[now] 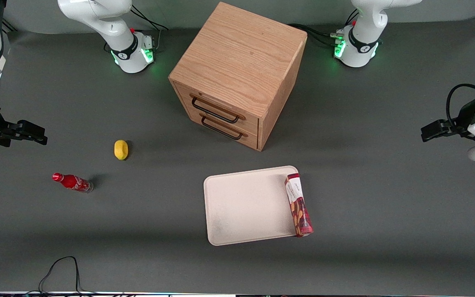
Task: Place red cookie box on tray
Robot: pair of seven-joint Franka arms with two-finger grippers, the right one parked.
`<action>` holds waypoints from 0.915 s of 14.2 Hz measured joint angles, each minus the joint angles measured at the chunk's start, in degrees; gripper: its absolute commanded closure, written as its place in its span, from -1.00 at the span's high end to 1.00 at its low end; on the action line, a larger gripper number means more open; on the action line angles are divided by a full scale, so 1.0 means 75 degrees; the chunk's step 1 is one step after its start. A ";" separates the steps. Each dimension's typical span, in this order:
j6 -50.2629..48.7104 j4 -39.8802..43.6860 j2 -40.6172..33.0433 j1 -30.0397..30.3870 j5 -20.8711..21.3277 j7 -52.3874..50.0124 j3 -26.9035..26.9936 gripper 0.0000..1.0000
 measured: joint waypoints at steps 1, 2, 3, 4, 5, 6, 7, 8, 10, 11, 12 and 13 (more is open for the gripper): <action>-0.0003 -0.0142 -0.0104 -0.0113 0.0006 0.0000 0.0105 1.00; 0.0012 -0.0326 -0.0217 -0.0271 0.0021 0.0000 0.0237 1.00; 0.0060 -0.0537 -0.0329 -0.0412 0.0035 -0.0002 0.0345 1.00; 0.0160 -0.0797 -0.0456 -0.0495 0.0045 -0.0010 0.0396 1.00; 0.0400 -0.1131 -0.0615 -0.0551 0.0048 -0.0024 0.0431 1.00; 0.0658 -0.1513 -0.0813 -0.0598 0.0049 -0.0037 0.0455 1.00; 0.0820 -0.1861 -0.1014 -0.0656 0.0049 -0.0058 0.0486 1.00; 0.0853 -0.2088 -0.1179 -0.0752 0.0049 -0.0075 0.0580 1.00; 0.0774 -0.2177 -0.1379 -0.1054 0.0050 -0.0076 0.0949 1.00; 0.0676 -0.2136 -0.1442 -0.1149 0.0050 -0.0076 0.1076 1.00; 0.0604 -0.2098 -0.1495 -0.1194 0.0049 -0.0076 0.1143 1.00; 0.0542 -0.2053 -0.1520 -0.1197 0.0049 -0.0076 0.1159 1.00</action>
